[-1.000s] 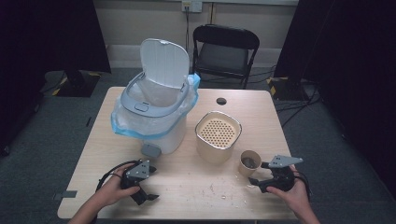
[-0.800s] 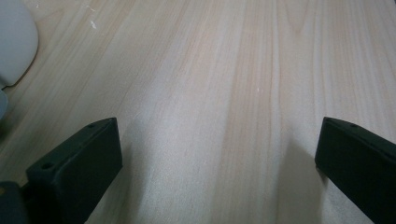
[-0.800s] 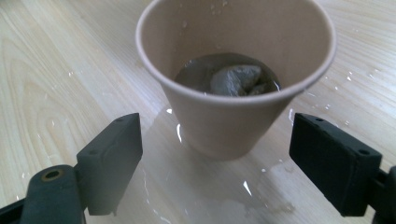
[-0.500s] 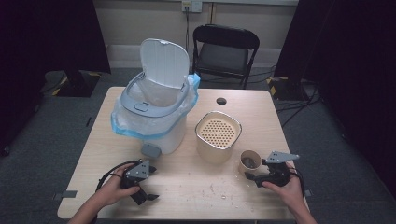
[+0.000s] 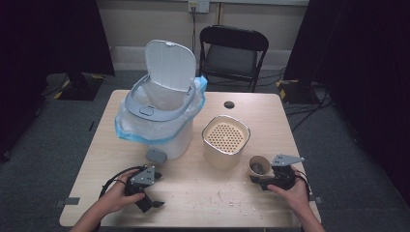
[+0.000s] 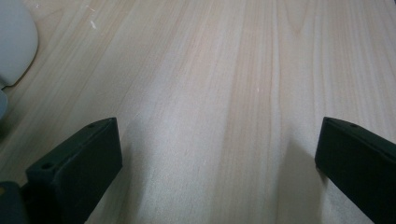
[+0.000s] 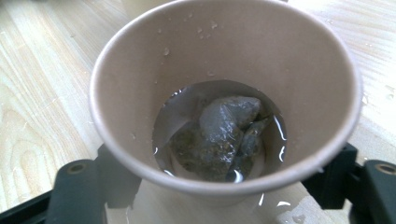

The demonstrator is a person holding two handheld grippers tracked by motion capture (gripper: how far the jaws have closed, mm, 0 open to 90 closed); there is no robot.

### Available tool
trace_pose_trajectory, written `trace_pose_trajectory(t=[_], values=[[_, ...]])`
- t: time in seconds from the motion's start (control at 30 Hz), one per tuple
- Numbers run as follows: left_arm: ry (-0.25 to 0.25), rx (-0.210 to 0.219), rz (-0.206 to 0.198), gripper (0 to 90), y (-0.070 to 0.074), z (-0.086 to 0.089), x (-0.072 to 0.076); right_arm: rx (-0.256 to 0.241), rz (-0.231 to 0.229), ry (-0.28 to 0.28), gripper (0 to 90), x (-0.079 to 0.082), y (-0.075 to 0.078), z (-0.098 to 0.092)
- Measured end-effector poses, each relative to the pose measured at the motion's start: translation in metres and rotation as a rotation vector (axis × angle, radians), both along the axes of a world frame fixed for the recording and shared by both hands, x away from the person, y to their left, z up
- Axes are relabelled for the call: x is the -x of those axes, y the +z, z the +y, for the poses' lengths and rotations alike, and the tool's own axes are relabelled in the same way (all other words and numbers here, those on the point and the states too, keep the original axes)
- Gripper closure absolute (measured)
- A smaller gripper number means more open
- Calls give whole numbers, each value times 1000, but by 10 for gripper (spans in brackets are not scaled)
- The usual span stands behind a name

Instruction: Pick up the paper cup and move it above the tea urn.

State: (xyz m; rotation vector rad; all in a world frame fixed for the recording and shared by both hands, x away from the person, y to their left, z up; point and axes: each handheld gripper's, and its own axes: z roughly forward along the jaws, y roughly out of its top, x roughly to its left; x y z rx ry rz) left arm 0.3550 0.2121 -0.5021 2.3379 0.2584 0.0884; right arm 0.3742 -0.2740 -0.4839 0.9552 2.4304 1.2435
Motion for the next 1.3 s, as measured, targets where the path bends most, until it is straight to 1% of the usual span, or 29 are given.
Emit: trace_pose_trajectory(t=[0.07,0.1,0.4,0.53,0.57,0.6,0.63,0.83,0.93,1.03,1.1,1.13,1.3], values=[[0,-2,0,0,0,0,0,5,-4,-3,268,0,0,0],[0,-2,0,0,0,0,0,6,-10,5,285,1,0,1],[0,-2,0,0,0,0,0,14,-7,3,301,0,2,1],[0,-2,0,0,0,0,0,25,-4,6,305,0,3,1],[0,-2,0,0,0,0,0,38,-5,5,305,-1,4,1],[0,-2,0,0,0,0,0,40,-6,9,305,-1,5,1],[0,-3,0,0,0,0,0,45,-3,8,305,-2,6,1],[0,-3,0,0,0,0,0,36,-16,-9,308,-6,15,-3],[-1,-3,0,0,0,0,0,53,-18,-17,308,-10,20,-5],[-3,-5,2,0,0,0,0,56,-20,-25,308,-13,23,-6],[-1,-3,0,0,0,0,0,69,-24,-43,310,-17,28,-6],[-1,-3,0,0,0,0,0,69,-24,-43,310,-17,28,-6],[-1,-3,0,0,0,0,0,69,-33,-51,313,-26,38,-6]])
